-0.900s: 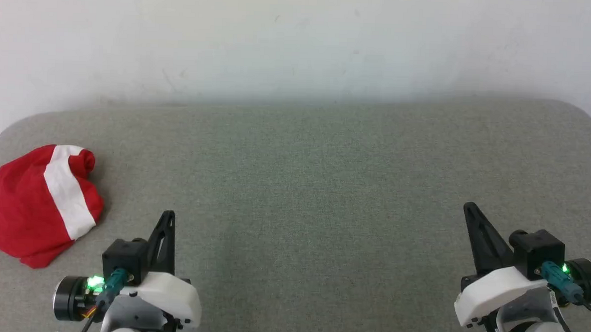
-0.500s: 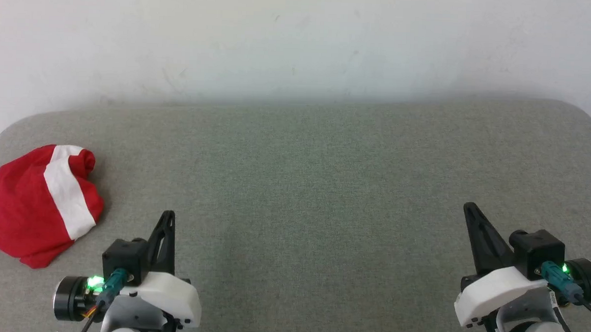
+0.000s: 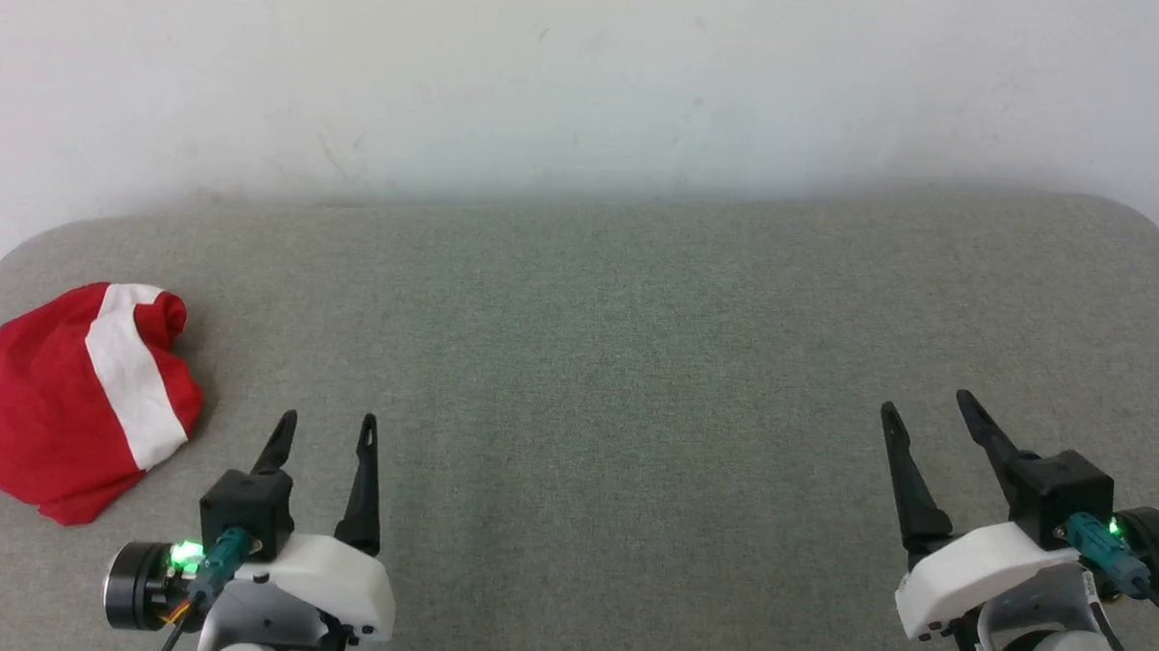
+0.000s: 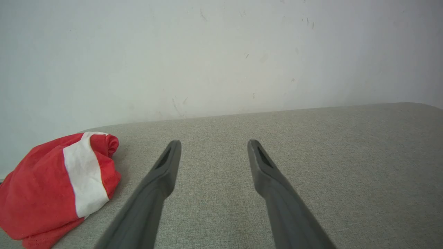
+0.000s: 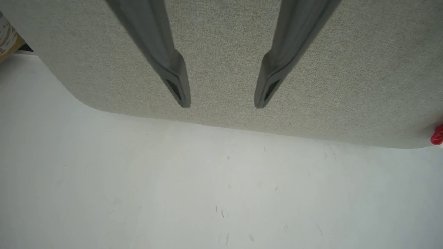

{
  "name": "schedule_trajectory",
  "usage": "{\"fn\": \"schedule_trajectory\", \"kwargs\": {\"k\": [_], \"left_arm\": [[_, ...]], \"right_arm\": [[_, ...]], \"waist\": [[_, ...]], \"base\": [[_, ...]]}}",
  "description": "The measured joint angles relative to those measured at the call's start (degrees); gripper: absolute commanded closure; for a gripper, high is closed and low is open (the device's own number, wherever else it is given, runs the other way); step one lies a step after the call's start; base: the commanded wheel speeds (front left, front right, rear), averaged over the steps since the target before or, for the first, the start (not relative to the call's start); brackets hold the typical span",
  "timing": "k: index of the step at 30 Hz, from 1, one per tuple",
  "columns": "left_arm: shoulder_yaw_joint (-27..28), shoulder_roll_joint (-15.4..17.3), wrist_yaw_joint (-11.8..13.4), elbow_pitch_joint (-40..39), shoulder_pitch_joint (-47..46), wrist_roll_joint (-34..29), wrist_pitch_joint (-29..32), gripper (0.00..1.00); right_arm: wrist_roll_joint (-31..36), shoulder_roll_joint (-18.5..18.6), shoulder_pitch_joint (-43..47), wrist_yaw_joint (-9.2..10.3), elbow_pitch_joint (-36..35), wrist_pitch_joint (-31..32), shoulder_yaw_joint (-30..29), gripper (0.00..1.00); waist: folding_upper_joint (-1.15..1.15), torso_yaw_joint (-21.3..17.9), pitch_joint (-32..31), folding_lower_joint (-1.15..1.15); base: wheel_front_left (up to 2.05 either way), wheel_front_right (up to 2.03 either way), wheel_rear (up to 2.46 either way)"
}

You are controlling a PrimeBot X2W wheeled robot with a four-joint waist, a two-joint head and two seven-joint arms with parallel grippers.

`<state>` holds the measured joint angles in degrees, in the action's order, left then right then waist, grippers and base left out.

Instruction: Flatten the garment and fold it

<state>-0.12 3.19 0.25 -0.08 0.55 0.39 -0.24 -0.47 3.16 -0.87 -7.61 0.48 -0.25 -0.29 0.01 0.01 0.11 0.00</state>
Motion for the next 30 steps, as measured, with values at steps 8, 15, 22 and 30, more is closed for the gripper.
{"fn": "schedule_trajectory", "kwargs": {"k": [8, 15, 22, 30], "left_arm": [[-0.49, 0.01, 1.02, 0.22, -0.06, 0.00, -0.93, 0.00], [-1.15, 0.04, 1.90, 0.51, -0.83, 0.00, -1.85, 0.00], [-1.66, 0.08, 2.86, 0.69, -0.95, 0.00, -2.59, 0.00], [-2.07, 0.18, 3.86, 0.87, -2.04, 0.00, -3.68, 0.00]], "right_arm": [[-0.01, 0.00, -0.04, 0.00, -0.02, -1.04, -1.11, 0.00], [-0.38, 0.00, -0.08, 0.00, -0.05, -1.88, -1.51, 0.00], [-0.62, 0.00, -0.11, 0.00, -0.07, -2.76, -1.87, 0.00], [-0.64, -0.01, -0.30, 0.00, -0.08, -3.52, -2.38, 0.00]], "waist": [[0.00, 0.12, 0.19, 0.00], [0.00, 0.52, 0.38, 0.00], [0.00, 1.49, 0.66, 0.00], [0.00, 3.32, 1.12, 0.00]], "base": [[0.00, 0.00, 0.00], [0.00, 0.00, 0.00], [0.00, 0.00, 0.00], [0.00, 0.00, 0.00]]}}
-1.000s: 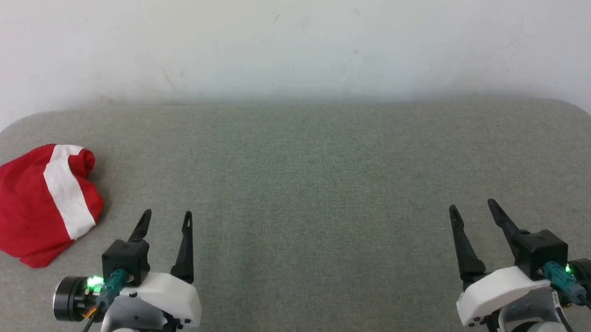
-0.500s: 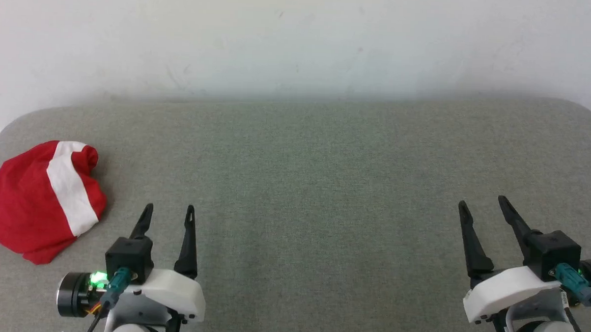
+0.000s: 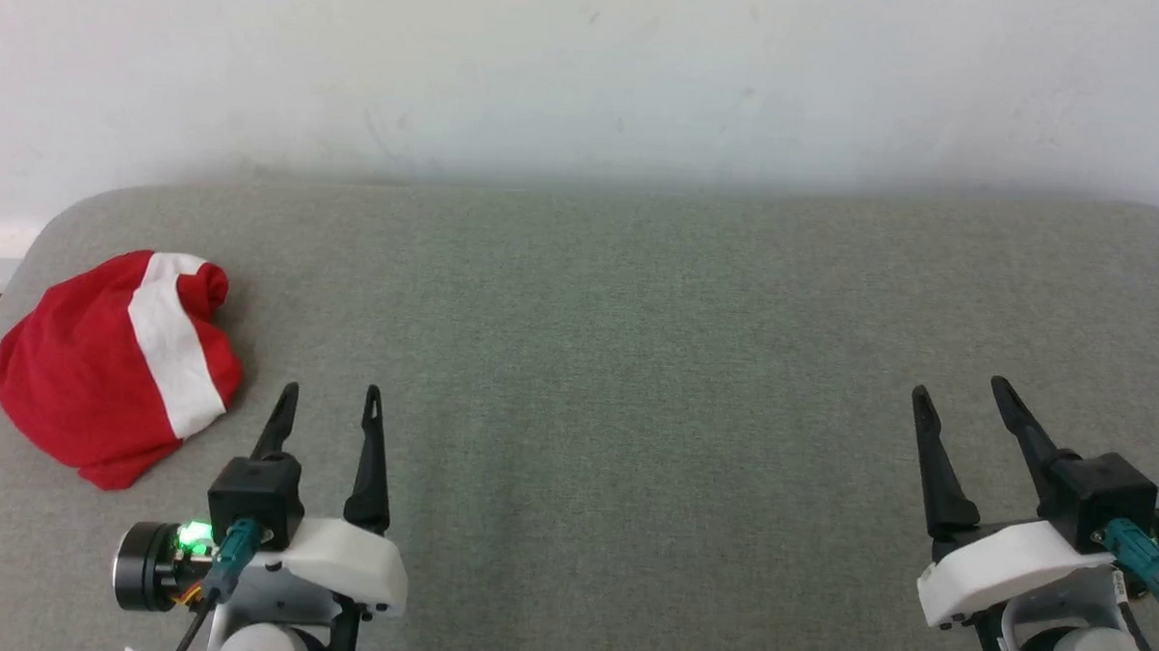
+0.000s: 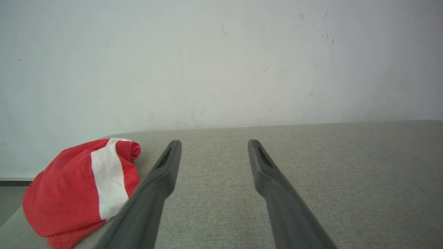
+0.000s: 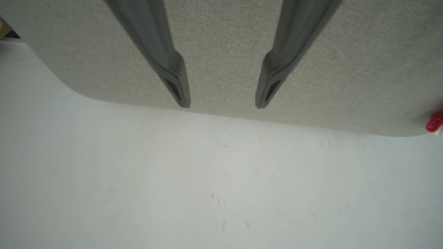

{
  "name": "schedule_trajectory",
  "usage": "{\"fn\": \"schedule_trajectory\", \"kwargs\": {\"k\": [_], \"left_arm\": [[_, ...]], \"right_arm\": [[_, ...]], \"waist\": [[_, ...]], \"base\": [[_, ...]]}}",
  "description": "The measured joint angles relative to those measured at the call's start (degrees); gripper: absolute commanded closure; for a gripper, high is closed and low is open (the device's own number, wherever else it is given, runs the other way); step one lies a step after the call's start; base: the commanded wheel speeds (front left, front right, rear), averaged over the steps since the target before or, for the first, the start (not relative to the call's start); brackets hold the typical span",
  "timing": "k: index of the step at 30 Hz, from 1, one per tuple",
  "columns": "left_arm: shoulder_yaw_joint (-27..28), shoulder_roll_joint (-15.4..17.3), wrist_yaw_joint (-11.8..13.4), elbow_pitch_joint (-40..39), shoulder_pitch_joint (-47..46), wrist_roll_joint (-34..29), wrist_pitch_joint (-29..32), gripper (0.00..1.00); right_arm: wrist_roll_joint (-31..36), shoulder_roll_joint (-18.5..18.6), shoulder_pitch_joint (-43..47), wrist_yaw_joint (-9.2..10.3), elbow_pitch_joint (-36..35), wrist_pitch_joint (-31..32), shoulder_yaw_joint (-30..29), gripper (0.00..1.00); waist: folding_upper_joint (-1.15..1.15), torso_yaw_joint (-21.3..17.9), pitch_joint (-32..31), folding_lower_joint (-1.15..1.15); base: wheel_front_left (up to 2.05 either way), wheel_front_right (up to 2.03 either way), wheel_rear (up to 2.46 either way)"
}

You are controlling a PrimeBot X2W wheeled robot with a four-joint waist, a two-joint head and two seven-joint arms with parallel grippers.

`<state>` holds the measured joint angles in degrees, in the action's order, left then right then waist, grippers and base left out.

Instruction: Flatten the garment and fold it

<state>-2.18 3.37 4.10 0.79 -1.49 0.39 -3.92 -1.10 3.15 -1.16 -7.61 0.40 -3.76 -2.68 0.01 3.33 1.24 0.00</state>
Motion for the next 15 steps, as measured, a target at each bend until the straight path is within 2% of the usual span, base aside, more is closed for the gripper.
{"fn": "schedule_trajectory", "kwargs": {"k": [15], "left_arm": [[-0.20, 0.43, 2.50, 0.25, -0.31, 0.02, -1.74, 0.00]], "right_arm": [[0.03, -0.01, -0.88, 0.00, -0.02, -1.91, -0.65, 0.00]], "waist": [[0.00, 5.00, 0.75, 0.00]], "base": [[0.00, 0.00, 0.00]]}}
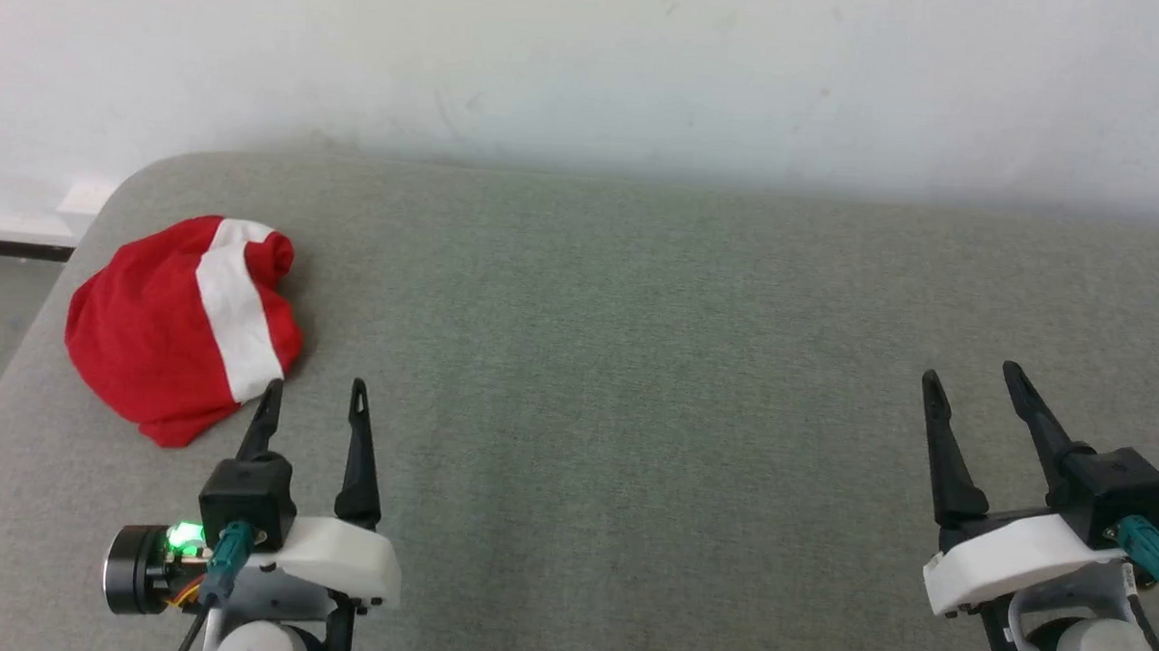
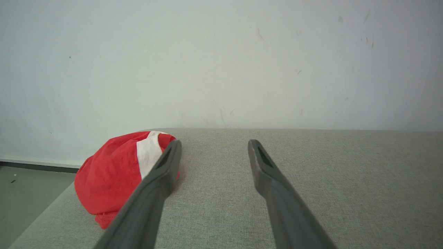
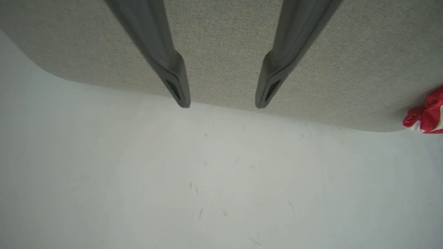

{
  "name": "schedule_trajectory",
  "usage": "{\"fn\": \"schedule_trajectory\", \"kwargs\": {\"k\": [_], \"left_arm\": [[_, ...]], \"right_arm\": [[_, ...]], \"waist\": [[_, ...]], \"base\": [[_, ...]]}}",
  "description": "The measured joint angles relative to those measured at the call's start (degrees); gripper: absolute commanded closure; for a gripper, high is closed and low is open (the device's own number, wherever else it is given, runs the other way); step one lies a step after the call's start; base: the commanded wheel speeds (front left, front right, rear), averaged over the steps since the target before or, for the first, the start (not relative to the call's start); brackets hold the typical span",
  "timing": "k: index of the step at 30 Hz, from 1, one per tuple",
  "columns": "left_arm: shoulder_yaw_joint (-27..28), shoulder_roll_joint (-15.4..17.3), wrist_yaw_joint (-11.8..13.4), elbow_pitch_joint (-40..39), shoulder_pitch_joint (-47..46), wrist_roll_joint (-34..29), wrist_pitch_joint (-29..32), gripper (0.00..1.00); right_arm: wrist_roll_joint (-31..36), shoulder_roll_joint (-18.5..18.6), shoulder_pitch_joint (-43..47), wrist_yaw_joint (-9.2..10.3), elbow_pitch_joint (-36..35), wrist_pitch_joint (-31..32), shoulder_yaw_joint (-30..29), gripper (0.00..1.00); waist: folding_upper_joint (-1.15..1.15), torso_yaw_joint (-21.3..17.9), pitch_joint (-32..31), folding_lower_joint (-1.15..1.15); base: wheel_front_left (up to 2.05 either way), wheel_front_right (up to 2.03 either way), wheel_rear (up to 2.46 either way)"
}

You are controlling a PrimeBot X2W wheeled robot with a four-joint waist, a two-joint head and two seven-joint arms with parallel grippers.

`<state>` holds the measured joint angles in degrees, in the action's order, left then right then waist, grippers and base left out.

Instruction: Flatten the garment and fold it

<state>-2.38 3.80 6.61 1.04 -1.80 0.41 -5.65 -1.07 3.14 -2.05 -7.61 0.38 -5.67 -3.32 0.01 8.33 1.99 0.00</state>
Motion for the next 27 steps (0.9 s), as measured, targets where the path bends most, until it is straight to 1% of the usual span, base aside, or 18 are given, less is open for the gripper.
{"fn": "schedule_trajectory", "kwargs": {"k": [10, 27], "left_arm": [[0.12, -0.01, 1.19, 0.22, -1.05, 0.18, -1.26, 0.00], [1.13, -0.10, 3.03, 0.64, -2.27, 0.47, -3.16, 0.00]], "right_arm": [[0.15, 0.00, -0.01, 0.00, -0.04, -1.05, -0.21, 0.00], [1.20, -0.02, -0.32, 0.00, -0.27, -3.12, -0.69, 0.00]], "waist": [[0.00, 4.26, 0.66, 0.00], [0.00, 13.01, 2.28, 0.00]], "base": [[0.00, 0.00, 0.00], [0.00, 0.00, 0.00]]}}
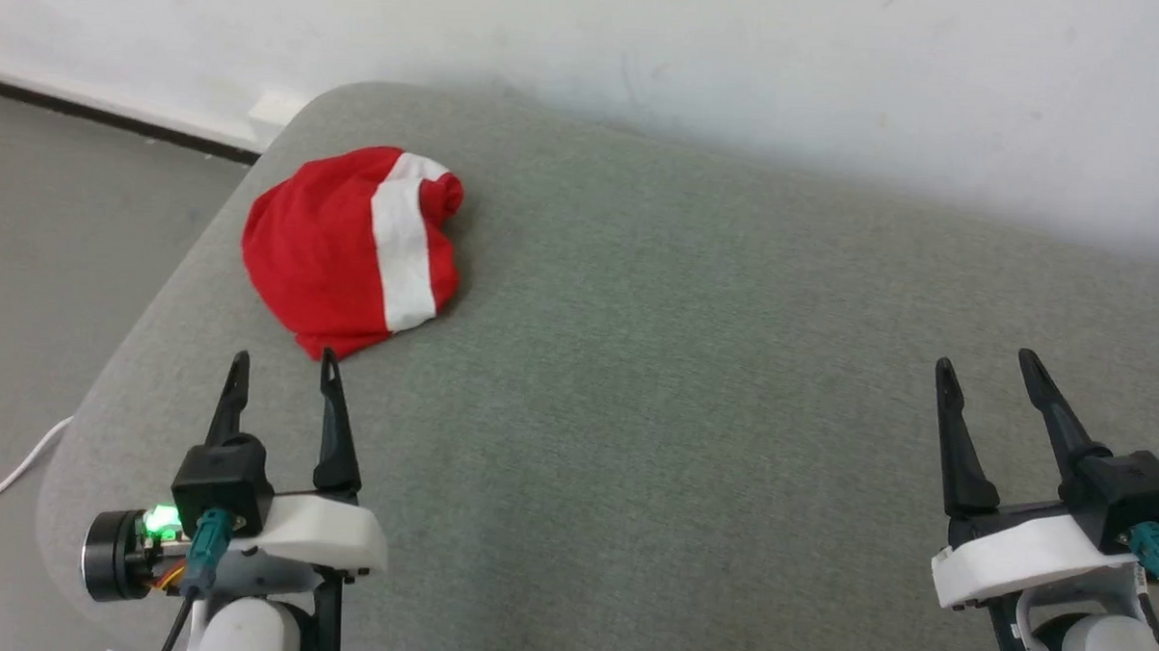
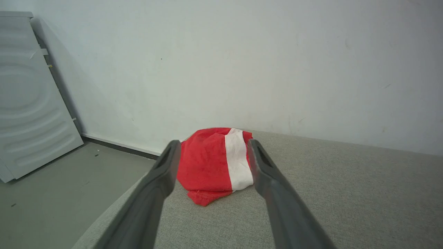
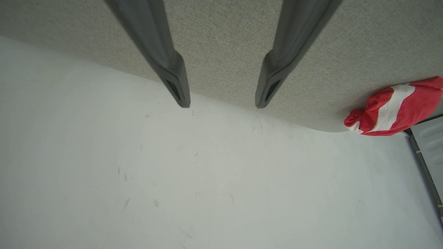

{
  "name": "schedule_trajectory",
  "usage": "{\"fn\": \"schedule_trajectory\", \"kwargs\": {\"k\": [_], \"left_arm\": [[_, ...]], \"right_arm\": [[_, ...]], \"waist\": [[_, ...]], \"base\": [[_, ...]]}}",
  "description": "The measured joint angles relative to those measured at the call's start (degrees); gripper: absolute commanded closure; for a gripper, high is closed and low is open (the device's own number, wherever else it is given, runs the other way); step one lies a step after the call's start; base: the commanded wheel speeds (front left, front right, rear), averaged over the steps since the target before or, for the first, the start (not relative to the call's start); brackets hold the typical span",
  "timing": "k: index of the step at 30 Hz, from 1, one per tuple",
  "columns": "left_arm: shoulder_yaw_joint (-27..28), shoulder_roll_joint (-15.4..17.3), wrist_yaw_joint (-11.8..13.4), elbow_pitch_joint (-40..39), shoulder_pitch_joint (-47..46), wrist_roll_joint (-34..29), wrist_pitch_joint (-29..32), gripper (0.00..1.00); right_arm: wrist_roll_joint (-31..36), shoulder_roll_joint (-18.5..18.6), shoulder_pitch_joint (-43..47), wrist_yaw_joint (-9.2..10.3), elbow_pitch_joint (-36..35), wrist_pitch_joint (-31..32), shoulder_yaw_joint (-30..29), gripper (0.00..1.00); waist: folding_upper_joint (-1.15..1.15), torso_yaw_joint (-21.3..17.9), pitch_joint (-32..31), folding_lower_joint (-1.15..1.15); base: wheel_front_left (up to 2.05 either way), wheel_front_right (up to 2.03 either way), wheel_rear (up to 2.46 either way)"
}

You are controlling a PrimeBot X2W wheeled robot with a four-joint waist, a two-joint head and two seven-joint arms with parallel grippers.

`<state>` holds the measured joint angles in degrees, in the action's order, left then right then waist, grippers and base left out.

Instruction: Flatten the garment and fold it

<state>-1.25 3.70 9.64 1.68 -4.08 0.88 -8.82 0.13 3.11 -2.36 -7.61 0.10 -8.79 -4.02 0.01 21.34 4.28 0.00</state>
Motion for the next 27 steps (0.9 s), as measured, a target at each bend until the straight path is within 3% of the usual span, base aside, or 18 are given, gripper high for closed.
{"fn": "schedule_trajectory", "kwargs": {"k": [12, 22, 27], "left_arm": [[5.11, 2.15, -0.87, 1.67, -8.40, 1.79, -1.38, 0.00], [7.87, 8.79, -7.60, 14.24, -25.13, 4.68, -2.27, 0.00], [7.01, 12.52, -12.76, 22.51, -35.55, 7.24, 3.12, 0.00]], "right_arm": [[1.88, -0.04, -2.50, 0.00, -1.16, -1.43, 0.14, 0.00], [5.55, -0.08, -6.61, 0.00, -3.07, -2.56, -0.89, 0.00], [6.90, -0.09, -8.21, 0.00, -3.91, -3.18, -0.88, 0.00]], "waist": [[-0.01, 3.29, 3.22, 0.00], [-0.01, 2.64, 9.64, -0.01], [-0.01, 1.81, 13.25, -0.01]], "base": [[0.00, 0.00, 0.00], [0.00, 0.00, 0.00], [0.00, 0.00, 0.00]]}}
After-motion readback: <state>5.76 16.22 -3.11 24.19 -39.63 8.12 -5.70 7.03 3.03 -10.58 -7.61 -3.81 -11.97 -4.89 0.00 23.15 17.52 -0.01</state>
